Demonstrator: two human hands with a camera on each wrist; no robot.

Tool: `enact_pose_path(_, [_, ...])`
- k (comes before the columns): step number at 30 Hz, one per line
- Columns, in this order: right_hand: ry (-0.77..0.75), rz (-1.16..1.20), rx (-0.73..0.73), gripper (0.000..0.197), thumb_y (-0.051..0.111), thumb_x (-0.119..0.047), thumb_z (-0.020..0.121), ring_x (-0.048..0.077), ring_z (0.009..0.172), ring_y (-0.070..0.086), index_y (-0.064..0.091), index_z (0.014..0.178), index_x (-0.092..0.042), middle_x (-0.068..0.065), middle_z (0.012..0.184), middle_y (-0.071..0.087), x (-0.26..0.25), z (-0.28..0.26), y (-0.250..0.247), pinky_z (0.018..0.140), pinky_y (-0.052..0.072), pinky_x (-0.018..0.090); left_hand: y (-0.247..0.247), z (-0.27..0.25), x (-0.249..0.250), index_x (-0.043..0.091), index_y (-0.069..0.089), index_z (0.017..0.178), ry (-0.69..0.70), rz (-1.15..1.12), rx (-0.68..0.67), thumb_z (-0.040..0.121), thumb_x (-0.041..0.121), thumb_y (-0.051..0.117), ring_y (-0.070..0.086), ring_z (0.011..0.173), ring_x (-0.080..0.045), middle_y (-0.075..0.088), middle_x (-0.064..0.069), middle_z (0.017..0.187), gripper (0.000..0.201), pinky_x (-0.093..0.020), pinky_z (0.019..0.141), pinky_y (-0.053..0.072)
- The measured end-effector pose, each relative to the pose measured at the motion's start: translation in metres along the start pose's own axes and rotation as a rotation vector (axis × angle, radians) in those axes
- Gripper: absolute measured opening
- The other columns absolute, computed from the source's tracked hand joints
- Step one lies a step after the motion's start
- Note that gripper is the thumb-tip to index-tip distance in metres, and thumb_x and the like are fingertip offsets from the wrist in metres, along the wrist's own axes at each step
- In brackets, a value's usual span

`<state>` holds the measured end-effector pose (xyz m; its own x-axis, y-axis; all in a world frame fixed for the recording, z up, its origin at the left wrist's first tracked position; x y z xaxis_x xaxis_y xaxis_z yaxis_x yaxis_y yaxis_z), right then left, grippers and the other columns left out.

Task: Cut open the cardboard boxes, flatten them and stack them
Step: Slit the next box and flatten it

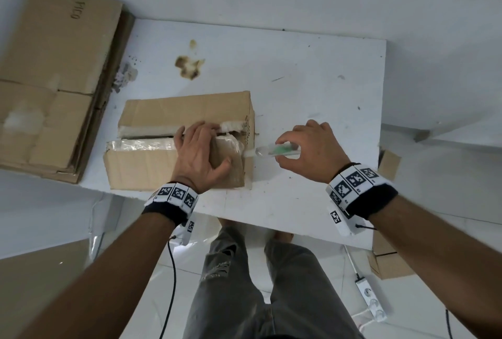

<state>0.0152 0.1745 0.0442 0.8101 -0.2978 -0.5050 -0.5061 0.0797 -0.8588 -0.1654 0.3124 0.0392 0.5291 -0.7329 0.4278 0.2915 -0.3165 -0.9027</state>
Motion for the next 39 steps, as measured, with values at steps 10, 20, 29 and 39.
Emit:
enact_pose_path(10, [0.400,0.325,-0.084,0.044,0.041,-0.018,0.103,0.036,0.084,0.064,0.035,0.146,-0.016,0.020,0.103,0.067,0.051,-0.006,0.049,0.077,0.053,0.043,-0.056,-0.048,0.038,0.016,0.067,0.105,0.165,0.173,0.228,0.090,0.018,0.072,0.061,0.104,-0.023,0.068,-0.001,0.111,0.016,-0.045,0.098,0.035])
enact_pose_path(20, [0.510,0.063,-0.302,0.081,0.052,-0.016,0.100,0.042,0.125,0.041,0.001,0.162,-0.027,0.021,0.144,0.032,0.069,-0.034,0.113,0.100,0.042,0.049,-0.009,-0.148,-0.036,0.027,0.047,0.151,-0.184,0.182,-0.381,0.090,0.059,0.037,0.040,0.141,-0.028,0.037,-0.003,0.162,0.069,-0.058,0.111,0.038])
enact_pose_path(29, [0.433,0.347,-0.029,0.051,0.069,-0.045,0.091,0.027,0.119,0.049,0.058,0.131,-0.016,0.007,0.131,0.054,0.023,-0.063,0.096,0.105,0.043,0.049,0.017,-0.067,-0.092,0.006,0.057,0.106,-0.168,0.307,-0.350,0.092,0.048,0.063,0.062,0.098,-0.037,0.061,-0.013,0.104,0.044,-0.049,0.091,0.044])
enact_pose_path(39, [0.660,1.045,-0.088,0.157,0.069,-0.097,0.032,0.021,0.148,0.033,0.008,0.161,-0.031,0.003,0.164,0.027,-0.066,0.027,0.066,0.120,0.027,0.045,-0.098,0.030,-0.024,0.015,0.053,0.111,-0.366,-0.440,-0.058,0.091,0.055,0.070,0.063,0.090,-0.005,0.063,0.007,0.100,0.048,-0.021,0.064,0.051])
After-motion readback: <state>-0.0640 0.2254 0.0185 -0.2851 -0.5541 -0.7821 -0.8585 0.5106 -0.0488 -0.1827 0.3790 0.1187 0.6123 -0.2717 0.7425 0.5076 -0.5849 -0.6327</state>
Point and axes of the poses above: each hand's wrist, its own z-axis towards the middle knuckle, its own y-axis out of the palm, x = y × z, the point moved 10 cm from there along z, towards the middle knuckle
